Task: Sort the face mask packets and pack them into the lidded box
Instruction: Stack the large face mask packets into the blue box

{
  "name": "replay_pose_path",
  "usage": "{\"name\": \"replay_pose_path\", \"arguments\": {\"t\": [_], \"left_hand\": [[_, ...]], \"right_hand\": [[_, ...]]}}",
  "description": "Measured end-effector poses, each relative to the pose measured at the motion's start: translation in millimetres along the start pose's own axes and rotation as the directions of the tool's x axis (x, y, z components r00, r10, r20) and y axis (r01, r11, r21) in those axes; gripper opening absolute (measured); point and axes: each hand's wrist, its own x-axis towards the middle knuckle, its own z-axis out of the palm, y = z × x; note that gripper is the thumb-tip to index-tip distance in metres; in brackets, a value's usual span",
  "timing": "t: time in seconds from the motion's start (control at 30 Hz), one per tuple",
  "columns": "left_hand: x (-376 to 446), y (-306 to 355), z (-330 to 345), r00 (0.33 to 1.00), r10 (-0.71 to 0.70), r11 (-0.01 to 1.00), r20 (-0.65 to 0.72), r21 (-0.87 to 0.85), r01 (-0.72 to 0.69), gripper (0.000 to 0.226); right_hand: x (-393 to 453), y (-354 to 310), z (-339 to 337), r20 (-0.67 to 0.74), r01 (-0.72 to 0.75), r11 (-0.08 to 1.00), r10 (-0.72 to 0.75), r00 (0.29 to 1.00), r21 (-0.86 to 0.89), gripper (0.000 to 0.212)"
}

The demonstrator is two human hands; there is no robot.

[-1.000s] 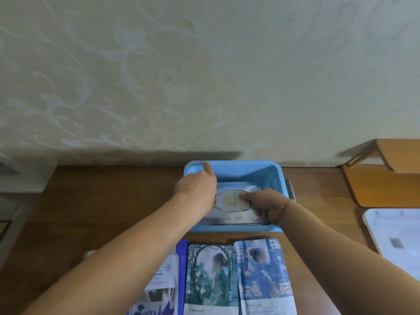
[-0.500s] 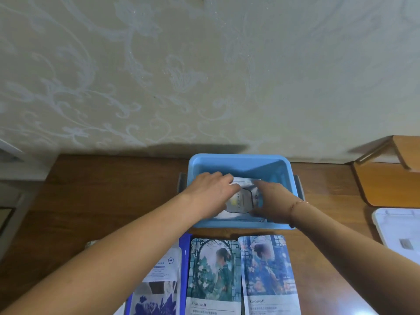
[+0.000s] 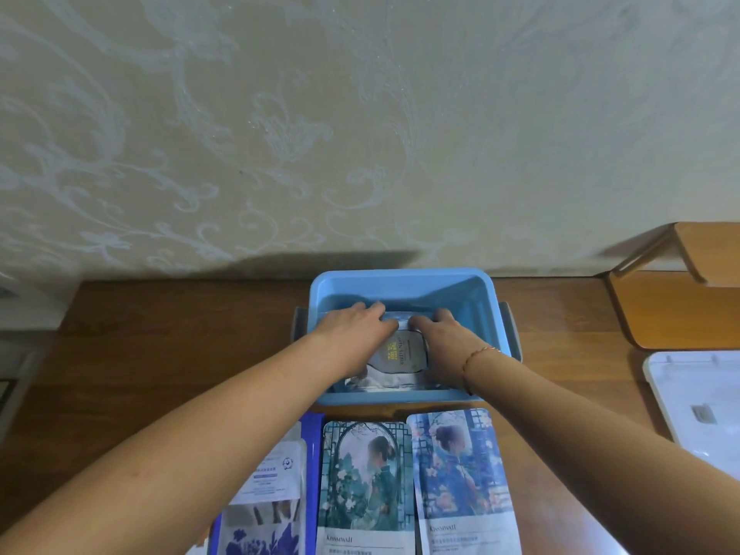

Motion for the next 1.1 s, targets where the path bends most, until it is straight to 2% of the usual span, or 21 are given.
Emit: {"name": "replay_pose_path", "arguments": {"t": [0.07, 0.13, 0.17, 0.23, 0.27, 0.3, 0.33, 0.4, 0.47, 0.53, 0.63, 0.67, 0.73, 0.77, 0.8, 0.83, 0.87, 0.9, 0.93, 1.0, 1.1], "left_hand": [[-7, -4, -6, 0.999, 0.030, 1.000, -0.014, 0.009, -0.030, 0.068], [-25, -12, -10, 0.975, 0.062, 0.989, -0.215, -0.116, -0.088, 0.057], [-36, -17, -8, 0.920, 0.005, 0.965, -0.392, -0.238, -0.107, 0.053], [-58, -25, 2, 0.685, -0.286, 0.863, -0.670, -0.491, -0.119, 0.044], [-67, -26, 10, 0.583, -0.475, 0.774, -0.660, -0.628, -0.081, 0.041], [-72, -26, 20, 0.541, -0.639, 0.636, -0.547, -0.771, -0.029, 0.041], [-75, -23, 29, 0.574, -0.736, 0.462, -0.359, -0.886, 0.038, 0.044], [-78, -15, 42, 0.686, -0.728, 0.093, -0.004, -0.991, 0.093, 0.041], [-79, -5, 44, 0.750, -0.646, -0.201, 0.143, -0.980, 0.014, 0.025], [-79, 1, 42, 0.749, -0.645, -0.243, 0.150, -0.970, -0.015, 0.017], [-74, 7, 39, 0.748, -0.649, -0.218, 0.137, -0.976, -0.010, 0.016], [-73, 9, 39, 0.761, -0.633, -0.219, 0.141, -0.976, -0.001, 0.019], [-71, 15, 39, 0.786, -0.598, -0.235, 0.156, -0.972, 0.015, 0.022], [-70, 17, 39, 0.794, -0.587, -0.234, 0.154, -0.972, 0.016, 0.022], [-69, 19, 40, 0.798, -0.584, -0.230, 0.151, -0.973, 0.016, 0.023], [-69, 19, 40, 0.797, -0.585, -0.229, 0.151, -0.973, 0.016, 0.026], [-68, 19, 41, 0.795, -0.587, -0.233, 0.154, -0.972, 0.016, 0.029], [-68, 19, 41, 0.792, -0.590, -0.239, 0.160, -0.971, 0.018, 0.033], [-68, 18, 42, 0.792, -0.588, -0.248, 0.164, -0.969, 0.017, 0.034], [-67, 16, 43, 0.802, -0.574, -0.274, 0.168, -0.962, 0.005, 0.029], [-66, 14, 42, 0.818, -0.547, -0.312, 0.178, -0.950, -0.002, 0.028]], "right_hand": [[-16, 5, -16, -0.044, 0.027, 0.999, -0.026, 0.999, 0.020, 0.081], [-46, 15, -37, -0.278, 0.054, 0.968, 0.016, 0.960, 0.243, 0.065], [-62, 24, -46, -0.426, 0.087, 0.909, 0.105, 0.899, 0.407, 0.052], [-87, 46, -49, -0.608, 0.154, 0.781, 0.329, 0.723, 0.606, 0.034], [-94, 56, -42, -0.603, 0.125, 0.753, 0.404, 0.688, 0.646, 0.034], [-96, 65, -32, -0.550, 0.078, 0.727, 0.439, 0.711, 0.682, 0.039], [-95, 72, -20, -0.465, 0.037, 0.692, 0.443, 0.767, 0.721, 0.045], [-89, 78, 1, -0.315, 0.019, 0.579, 0.416, 0.853, 0.815, 0.047], [-85, 73, 11, -0.232, 0.061, 0.415, 0.377, 0.897, 0.908, 0.038], [-82, 69, 15, -0.182, 0.079, 0.302, 0.333, 0.925, 0.950, 0.035], [-84, 69, 16, -0.175, 0.017, 0.433, 0.329, 0.928, 0.901, 0.039], [-89, 67, 13, -0.242, -0.004, 0.548, 0.374, 0.895, 0.836, 0.042], [-103, 60, 2, -0.535, 0.029, 0.750, 0.444, 0.719, 0.661, 0.043], [-108, 54, -6, -0.664, 0.112, 0.783, 0.432, 0.611, 0.612, 0.038], [-108, 48, -14, -0.693, 0.205, 0.745, 0.430, 0.579, 0.634, 0.030], [-102, 41, -21, -0.624, 0.254, 0.649, 0.436, 0.648, 0.717, 0.027], [-89, 35, -27, -0.470, 0.211, 0.534, 0.413, 0.780, 0.819, 0.033], [-72, 32, -29, -0.257, 0.079, 0.426, 0.378, 0.889, 0.901, 0.042], [-54, 32, -30, -0.040, -0.093, 0.343, 0.362, 0.931, 0.935, 0.045], [-25, 35, -25, 0.251, -0.328, 0.190, 0.342, 0.906, 0.925, 0.049], [2, 44, -13, 0.338, -0.447, 0.258, 0.374, 0.864, 0.857, 0.077]]}}
